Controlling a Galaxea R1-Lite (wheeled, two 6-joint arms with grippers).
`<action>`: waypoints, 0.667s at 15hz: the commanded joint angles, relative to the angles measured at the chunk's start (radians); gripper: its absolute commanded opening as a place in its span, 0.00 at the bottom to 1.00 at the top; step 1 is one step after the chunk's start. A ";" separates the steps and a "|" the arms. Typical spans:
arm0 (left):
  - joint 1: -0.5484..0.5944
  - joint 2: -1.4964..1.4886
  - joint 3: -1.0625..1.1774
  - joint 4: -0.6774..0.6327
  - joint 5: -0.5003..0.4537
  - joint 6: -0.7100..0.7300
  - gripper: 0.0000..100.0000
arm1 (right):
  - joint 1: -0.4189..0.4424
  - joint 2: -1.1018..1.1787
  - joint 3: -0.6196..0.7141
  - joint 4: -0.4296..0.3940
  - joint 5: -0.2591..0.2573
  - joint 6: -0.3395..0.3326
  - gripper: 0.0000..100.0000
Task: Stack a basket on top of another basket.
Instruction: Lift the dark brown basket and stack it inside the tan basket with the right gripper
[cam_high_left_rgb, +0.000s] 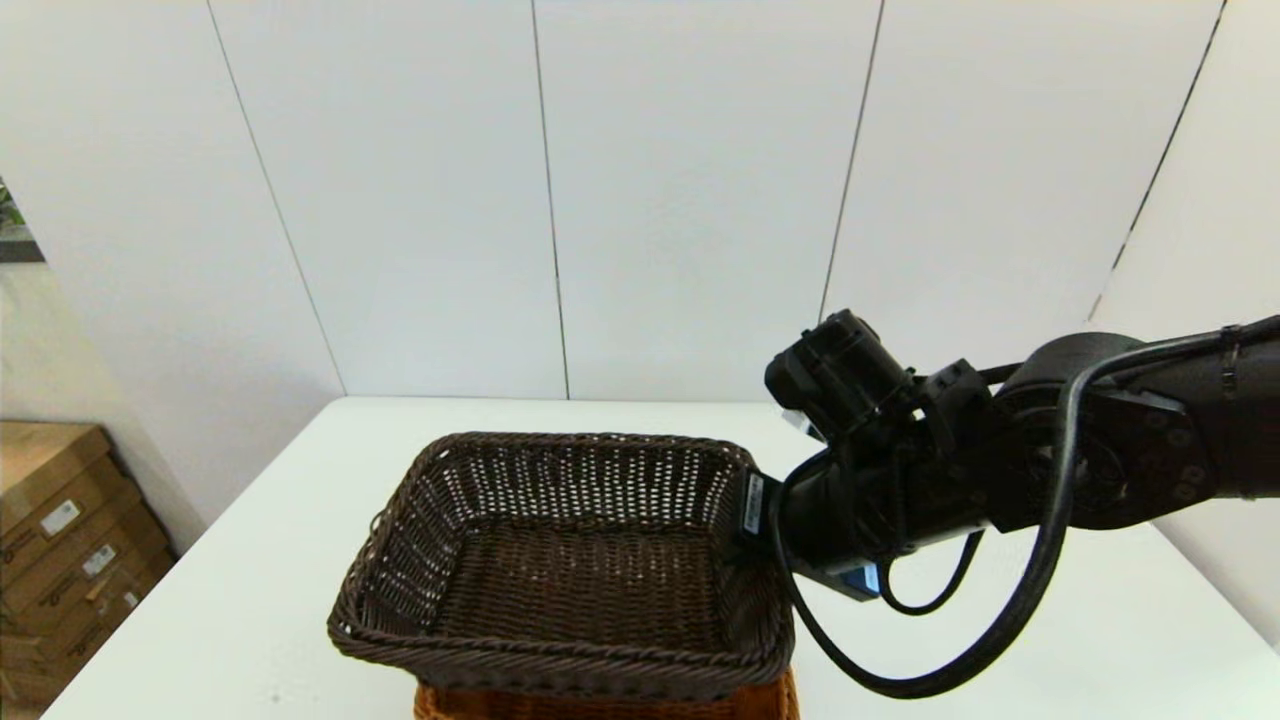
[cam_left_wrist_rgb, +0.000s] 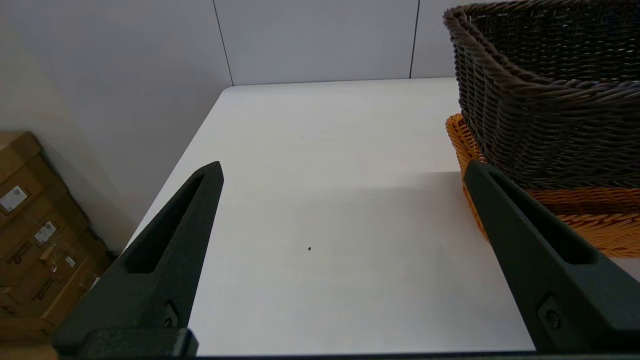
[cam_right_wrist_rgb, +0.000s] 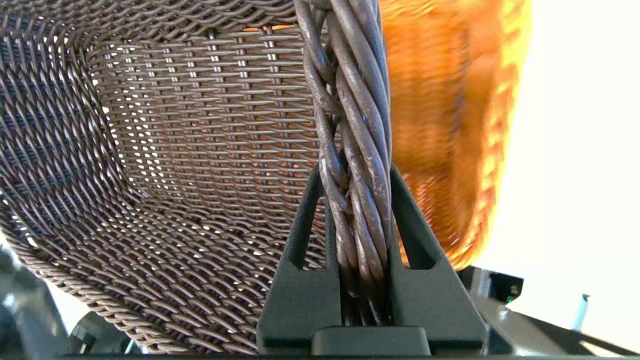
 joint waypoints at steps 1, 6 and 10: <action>0.000 -0.002 0.002 0.002 0.000 0.001 1.00 | -0.027 0.026 0.000 0.004 -0.004 0.005 0.00; 0.000 -0.002 0.002 0.002 0.000 0.000 1.00 | -0.030 0.024 0.000 0.013 -0.007 0.005 0.00; 0.000 -0.002 0.002 0.000 0.000 0.000 1.00 | -0.030 0.021 0.002 0.014 -0.024 0.007 0.00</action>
